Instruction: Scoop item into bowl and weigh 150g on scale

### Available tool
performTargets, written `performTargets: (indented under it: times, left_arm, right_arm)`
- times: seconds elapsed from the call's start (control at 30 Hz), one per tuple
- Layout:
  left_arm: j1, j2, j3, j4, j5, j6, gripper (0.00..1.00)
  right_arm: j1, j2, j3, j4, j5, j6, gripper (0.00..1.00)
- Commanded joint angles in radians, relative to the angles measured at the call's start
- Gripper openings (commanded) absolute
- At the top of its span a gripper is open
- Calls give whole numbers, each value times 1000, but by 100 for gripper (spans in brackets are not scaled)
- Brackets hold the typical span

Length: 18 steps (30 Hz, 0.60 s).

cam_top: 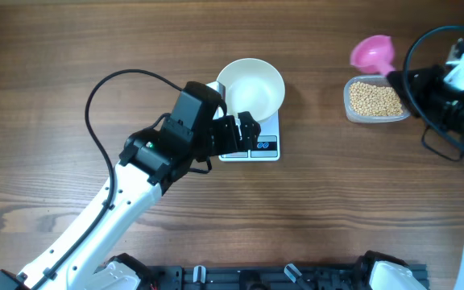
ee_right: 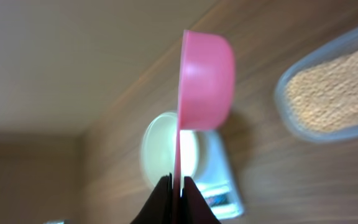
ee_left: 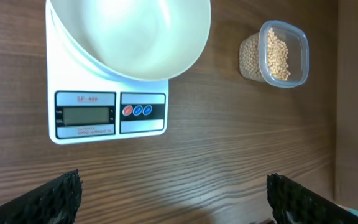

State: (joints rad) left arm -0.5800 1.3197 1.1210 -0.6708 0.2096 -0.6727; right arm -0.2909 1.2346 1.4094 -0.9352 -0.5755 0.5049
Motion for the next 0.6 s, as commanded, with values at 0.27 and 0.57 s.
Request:
performTargets:
  times: [0.27, 0.57]
  left_arm:
    - [4, -3, 6, -36, -10, 71, 83]
    - [2, 55, 5, -79, -21, 66, 77]
  right_arm:
    - [2, 13, 114, -64, 261, -290, 4]
    - [21, 14, 105, -119, 295, -330, 5]
